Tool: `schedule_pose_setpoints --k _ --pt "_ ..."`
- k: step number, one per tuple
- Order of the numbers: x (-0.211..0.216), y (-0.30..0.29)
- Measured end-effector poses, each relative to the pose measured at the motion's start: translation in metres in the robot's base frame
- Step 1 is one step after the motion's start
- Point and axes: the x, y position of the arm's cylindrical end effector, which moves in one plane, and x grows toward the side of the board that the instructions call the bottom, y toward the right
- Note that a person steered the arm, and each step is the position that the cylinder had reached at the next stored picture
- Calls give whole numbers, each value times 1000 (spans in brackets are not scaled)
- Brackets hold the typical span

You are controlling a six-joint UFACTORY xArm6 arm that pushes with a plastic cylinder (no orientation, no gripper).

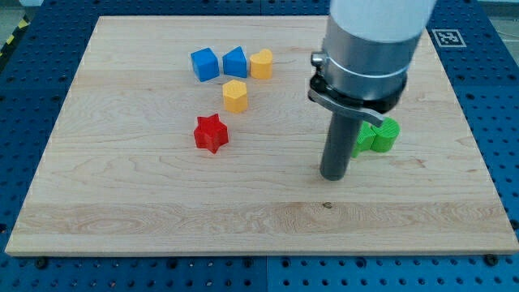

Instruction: Push the green circle below to the green star

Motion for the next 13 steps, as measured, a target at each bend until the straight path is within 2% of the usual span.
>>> schedule_pose_setpoints --k 1,3,4,6,8,10,11,13 --pt "-11 25" --pt "-66 26" --pt "-78 25" --pt "-81 -20" --pt "-101 2" --pt "-100 53" --pt "-91 46" --pt "-23 50"
